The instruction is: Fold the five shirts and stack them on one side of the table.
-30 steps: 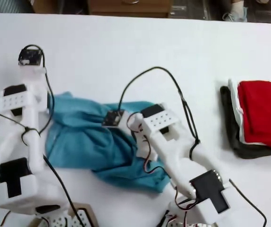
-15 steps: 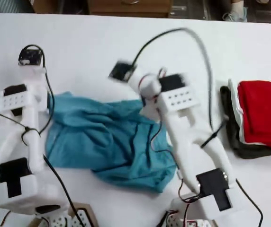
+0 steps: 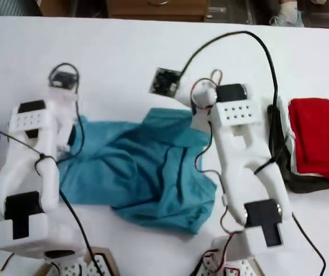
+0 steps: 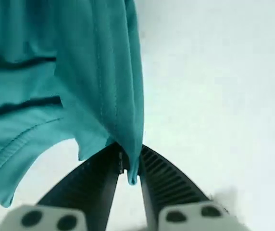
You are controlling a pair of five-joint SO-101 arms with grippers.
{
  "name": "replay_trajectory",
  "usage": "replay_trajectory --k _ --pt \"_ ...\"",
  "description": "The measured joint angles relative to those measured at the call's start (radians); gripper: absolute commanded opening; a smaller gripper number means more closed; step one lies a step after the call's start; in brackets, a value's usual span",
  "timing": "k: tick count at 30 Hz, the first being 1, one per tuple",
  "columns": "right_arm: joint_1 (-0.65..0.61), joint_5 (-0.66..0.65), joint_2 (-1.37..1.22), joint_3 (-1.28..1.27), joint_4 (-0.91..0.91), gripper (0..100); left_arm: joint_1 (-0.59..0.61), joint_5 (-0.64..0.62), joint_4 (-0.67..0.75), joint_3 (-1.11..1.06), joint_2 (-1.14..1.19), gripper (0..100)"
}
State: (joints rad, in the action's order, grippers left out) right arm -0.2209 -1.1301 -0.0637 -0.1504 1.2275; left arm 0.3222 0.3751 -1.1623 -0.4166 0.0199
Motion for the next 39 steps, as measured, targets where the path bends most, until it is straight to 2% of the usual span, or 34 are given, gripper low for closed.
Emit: replay_trajectory --k 8,17,20,23,26,30,39 --pt "0.040 0.006 -0.155 -0.025 -0.163 2.0 -0.003 0.017 -0.014 0.000 0.000 2" --pt "0.049 0.381 -0.170 -0.026 -0.292 2.4 -0.003 0.017 -0.014 0.000 0.000 2" --pt "0.041 0.365 -0.170 -0.031 -0.292 2.4 -0.003 0.017 -0.014 0.000 0.000 2" --pt "0.014 0.224 -0.183 -0.032 -0.292 3.2 -0.003 0.017 -0.014 0.000 0.000 2" --pt "0.006 0.149 -0.222 -0.028 -0.292 11.1 -0.003 0.017 -0.014 0.000 0.000 2" --pt "0.029 0.259 -0.284 0.031 -0.292 20.8 -0.003 0.017 -0.014 0.000 0.000 2" --pt "0.061 0.433 -0.428 0.216 -0.292 21.2 -0.003 0.017 -0.014 0.000 0.000 2"
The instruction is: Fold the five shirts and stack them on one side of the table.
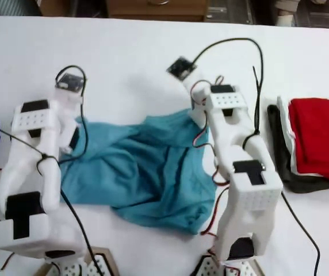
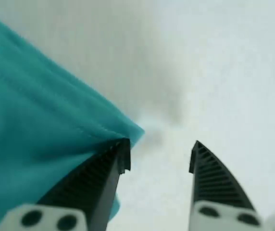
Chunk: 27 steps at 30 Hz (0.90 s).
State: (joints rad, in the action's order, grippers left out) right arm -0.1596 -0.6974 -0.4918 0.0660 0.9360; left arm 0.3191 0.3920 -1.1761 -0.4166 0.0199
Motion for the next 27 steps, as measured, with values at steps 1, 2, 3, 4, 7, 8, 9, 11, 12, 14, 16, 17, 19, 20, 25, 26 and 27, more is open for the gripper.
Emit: replay_trajectory --k 1,2,3,4,7,8,9,11,12,14,16,17,19,20,25,26,27 --pt "0.008 0.023 -0.008 0.029 0.000 21.2 0.000 0.000 0.000 0.000 0.000 2" --pt "0.015 0.046 -0.014 0.060 0.000 21.2 0.000 0.000 0.000 0.000 0.000 2" --pt "0.023 0.064 -0.017 0.086 0.000 21.2 0.000 0.000 0.000 0.000 0.000 2" --pt "0.029 0.078 -0.018 0.109 0.008 21.2 -0.002 0.000 -0.002 0.000 0.000 2" --pt "0.028 0.094 -0.018 0.155 0.058 21.2 0.000 0.000 -0.006 0.000 0.000 2" --pt "0.026 0.095 -0.018 0.163 0.069 21.2 0.000 0.000 -0.006 0.000 0.000 2" --pt "0.026 0.097 -0.018 0.166 0.078 21.2 0.000 0.000 -0.008 0.000 0.000 2" --pt "0.028 0.097 -0.026 0.169 0.086 21.2 0.000 0.000 -0.008 0.000 0.000 2" --pt "0.028 0.097 -0.035 0.169 0.086 21.2 0.000 0.000 -0.008 0.000 0.000 2" --pt "0.026 0.097 -0.069 0.170 0.097 21.2 0.000 0.000 -0.008 0.000 0.000 2" --pt "0.023 0.103 -0.114 0.172 0.107 21.2 0.000 0.000 -0.008 0.000 0.000 2" --pt "0.023 0.106 -0.135 0.172 0.112 21.2 0.000 0.000 -0.008 0.000 0.000 2" --pt "0.025 0.110 -0.167 0.175 0.115 21.2 0.000 0.000 -0.008 0.000 0.000 2" --pt "0.025 0.120 -0.173 0.183 0.123 21.2 0.000 0.000 -0.009 0.000 0.000 2" --pt "0.023 0.152 -0.189 0.253 0.195 21.2 0.000 0.000 -0.009 0.000 0.000 2" --pt "0.020 0.153 -0.190 0.272 0.215 21.2 0.000 0.000 -0.009 0.000 0.000 2" --pt "0.015 0.153 -0.190 0.295 0.236 21.2 0.000 0.000 -0.009 0.000 0.000 2"
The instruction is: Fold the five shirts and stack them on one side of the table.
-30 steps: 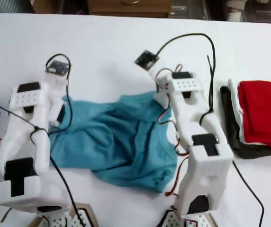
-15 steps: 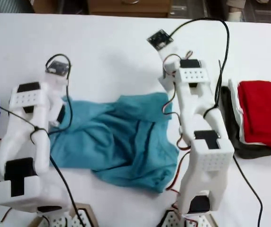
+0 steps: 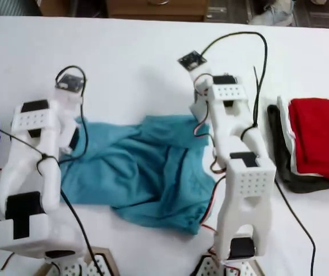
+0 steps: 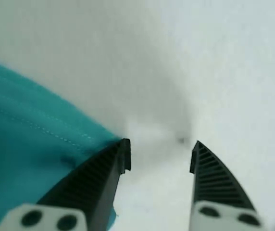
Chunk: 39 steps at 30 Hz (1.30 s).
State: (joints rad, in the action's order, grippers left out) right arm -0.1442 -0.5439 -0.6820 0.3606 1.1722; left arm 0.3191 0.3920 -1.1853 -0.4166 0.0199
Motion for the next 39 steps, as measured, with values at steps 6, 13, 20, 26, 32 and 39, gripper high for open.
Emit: replay_trajectory --k 6,13,20,26,32,39 --pt "-0.040 0.041 0.000 0.152 0.186 21.2 0.000 0.000 0.000 0.000 0.000 2" --pt "-0.087 0.055 -0.046 0.181 0.313 21.1 0.000 0.000 0.000 0.000 0.000 2" --pt "-0.048 0.098 -0.164 0.334 0.377 21.1 0.000 0.000 0.000 0.000 0.000 2" --pt "-0.061 0.098 -0.262 0.491 0.433 21.1 0.000 0.000 0.000 0.000 0.000 2" --pt "-0.087 0.098 -0.276 0.621 0.512 21.1 -0.003 0.000 0.000 0.000 0.000 2" --pt "-0.084 0.098 -0.276 0.649 0.514 21.1 -0.002 0.000 0.000 0.000 0.000 2"
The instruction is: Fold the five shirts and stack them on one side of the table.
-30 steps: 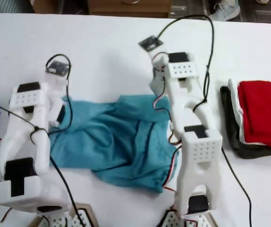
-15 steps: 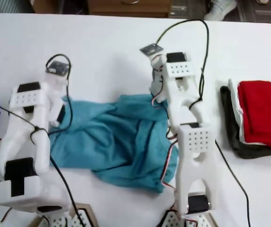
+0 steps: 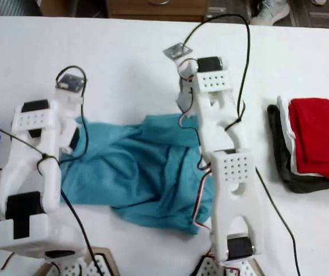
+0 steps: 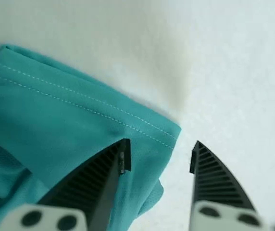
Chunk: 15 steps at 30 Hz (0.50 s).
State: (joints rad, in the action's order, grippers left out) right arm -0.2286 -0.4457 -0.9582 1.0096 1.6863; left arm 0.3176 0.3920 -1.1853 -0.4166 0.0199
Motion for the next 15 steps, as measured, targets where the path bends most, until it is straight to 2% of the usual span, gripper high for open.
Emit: replay_trajectory --k 15 --pt "0.015 0.000 -0.129 0.017 -0.043 21.2 0.002 0.000 0.003 0.000 0.000 2"
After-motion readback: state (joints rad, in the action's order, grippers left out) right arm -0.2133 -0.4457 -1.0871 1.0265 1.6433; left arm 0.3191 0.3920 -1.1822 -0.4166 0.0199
